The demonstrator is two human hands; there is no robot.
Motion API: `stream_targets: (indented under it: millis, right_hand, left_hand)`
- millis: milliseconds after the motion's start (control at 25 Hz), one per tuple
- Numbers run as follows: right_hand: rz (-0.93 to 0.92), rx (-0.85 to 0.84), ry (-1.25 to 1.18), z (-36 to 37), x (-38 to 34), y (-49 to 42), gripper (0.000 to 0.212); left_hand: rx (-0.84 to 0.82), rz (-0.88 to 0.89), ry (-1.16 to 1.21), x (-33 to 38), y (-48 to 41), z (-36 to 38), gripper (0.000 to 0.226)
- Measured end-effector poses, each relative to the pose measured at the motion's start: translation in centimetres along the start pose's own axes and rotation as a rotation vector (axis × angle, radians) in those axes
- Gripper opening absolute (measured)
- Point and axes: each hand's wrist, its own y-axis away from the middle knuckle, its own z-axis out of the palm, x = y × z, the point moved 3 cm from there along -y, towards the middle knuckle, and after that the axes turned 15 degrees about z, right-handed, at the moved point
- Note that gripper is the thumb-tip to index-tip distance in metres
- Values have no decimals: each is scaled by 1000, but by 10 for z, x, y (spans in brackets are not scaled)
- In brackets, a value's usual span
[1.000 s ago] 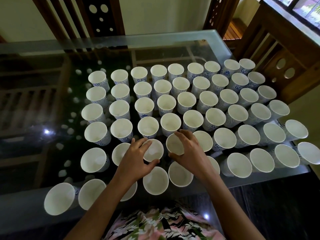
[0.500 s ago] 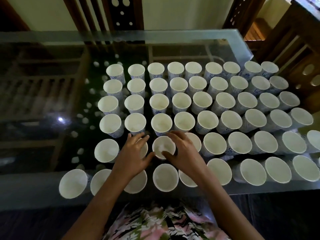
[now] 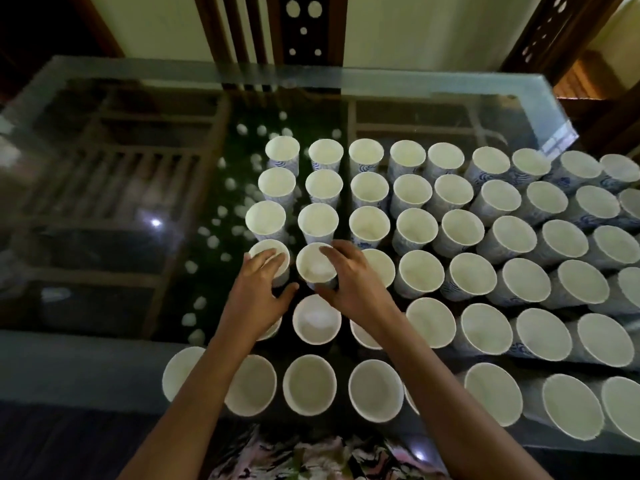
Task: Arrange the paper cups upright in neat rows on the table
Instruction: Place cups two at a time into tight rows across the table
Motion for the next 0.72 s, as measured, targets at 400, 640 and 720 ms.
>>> stream_targets:
  millis: [400,640,720]
  right_hand:
    - [100,-15,43,17,-17,-21,67]
    - [102,3,19,23,-16,-24,64]
    - [98,7,21,21,-14,-23,65]
  left_hand:
    - [-83,42,-16,-42,-19,-5,61]
    - [-90,57,29,-46,-27,-2,60]
    - [-92,63,31,-46,-25,-1,60]
